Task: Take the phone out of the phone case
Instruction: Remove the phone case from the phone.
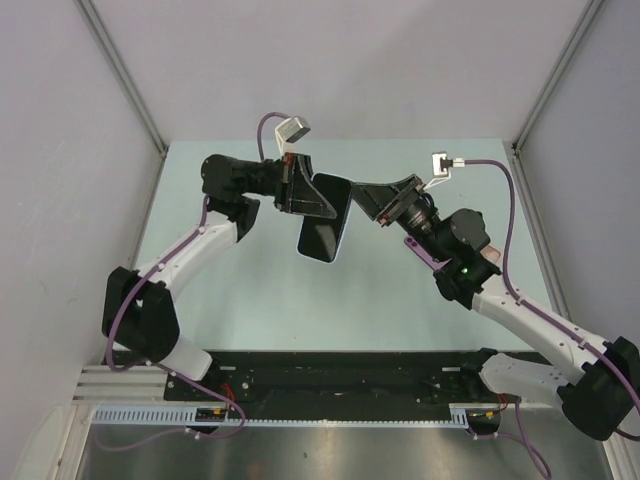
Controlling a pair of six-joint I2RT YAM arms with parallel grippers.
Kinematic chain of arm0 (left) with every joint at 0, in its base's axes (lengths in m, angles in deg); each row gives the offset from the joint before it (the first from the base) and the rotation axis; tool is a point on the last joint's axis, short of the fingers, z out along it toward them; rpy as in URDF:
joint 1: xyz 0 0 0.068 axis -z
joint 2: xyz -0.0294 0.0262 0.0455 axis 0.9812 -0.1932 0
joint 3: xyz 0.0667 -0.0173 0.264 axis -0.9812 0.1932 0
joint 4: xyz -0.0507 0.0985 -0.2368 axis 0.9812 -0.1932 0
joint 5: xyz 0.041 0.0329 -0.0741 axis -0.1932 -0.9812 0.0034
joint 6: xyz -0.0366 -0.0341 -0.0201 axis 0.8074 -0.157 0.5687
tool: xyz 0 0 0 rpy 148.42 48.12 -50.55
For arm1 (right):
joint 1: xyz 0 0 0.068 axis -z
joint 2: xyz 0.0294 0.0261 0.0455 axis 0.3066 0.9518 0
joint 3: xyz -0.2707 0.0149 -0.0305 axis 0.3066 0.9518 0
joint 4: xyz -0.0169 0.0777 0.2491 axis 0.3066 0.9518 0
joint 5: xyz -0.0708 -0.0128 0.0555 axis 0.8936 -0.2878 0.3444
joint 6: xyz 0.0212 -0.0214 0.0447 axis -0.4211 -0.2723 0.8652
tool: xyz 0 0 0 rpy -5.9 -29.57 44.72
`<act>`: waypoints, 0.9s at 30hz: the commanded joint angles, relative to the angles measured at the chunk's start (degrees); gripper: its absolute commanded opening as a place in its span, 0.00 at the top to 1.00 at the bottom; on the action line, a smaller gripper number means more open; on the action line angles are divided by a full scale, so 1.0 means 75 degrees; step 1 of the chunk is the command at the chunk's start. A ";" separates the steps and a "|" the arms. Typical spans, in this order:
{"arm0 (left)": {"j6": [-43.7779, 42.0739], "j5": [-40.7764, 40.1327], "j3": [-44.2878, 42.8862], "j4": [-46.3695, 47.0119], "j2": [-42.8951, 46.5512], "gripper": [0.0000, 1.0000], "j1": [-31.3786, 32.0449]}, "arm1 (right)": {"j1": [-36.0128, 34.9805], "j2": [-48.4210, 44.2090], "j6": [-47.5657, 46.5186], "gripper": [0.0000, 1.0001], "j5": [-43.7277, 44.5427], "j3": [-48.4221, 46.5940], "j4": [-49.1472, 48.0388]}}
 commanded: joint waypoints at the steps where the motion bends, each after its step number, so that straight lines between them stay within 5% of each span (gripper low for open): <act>1: 0.0842 -0.1933 -0.1608 0.3338 0.0030 1.00 0.0292 | -0.0583 0.0892 -0.1408 0.56 -0.1708 0.0926 0.4598; 9: 0.1254 -0.1922 -0.1609 0.3890 -0.0463 1.00 0.0292 | -0.1122 0.1760 -0.1232 0.62 -0.2131 0.0926 0.3755; 12: 0.1207 -0.1863 -0.1434 0.3890 -0.0533 1.00 0.0292 | -0.1099 0.1760 -0.1080 1.00 -0.1980 0.0926 0.3660; 19: 0.0586 -0.1278 -0.0952 0.3292 -0.0708 0.96 0.0140 | -0.0818 0.1000 -0.0729 1.00 -0.1219 0.0926 0.3940; 21: 0.0656 -0.1149 -0.0812 0.3315 -0.0908 0.79 0.0070 | -0.0747 0.0602 -0.0566 1.00 -0.0609 0.0926 0.4349; 22: 0.0726 -0.1125 -0.0765 0.3559 -0.0989 0.57 0.0011 | -0.0689 0.0484 -0.0529 1.00 -0.0457 0.0914 0.4468; 25: 0.0902 -0.1113 -0.0531 0.3807 -0.1236 0.27 0.0010 | -0.0537 0.0145 -0.0342 1.00 -0.0081 0.0926 0.4808; 27: 0.0844 -0.1148 -0.0273 0.3808 -0.1306 0.21 -0.0013 | -0.0408 0.0026 -0.0283 1.00 -0.0126 0.0949 0.4832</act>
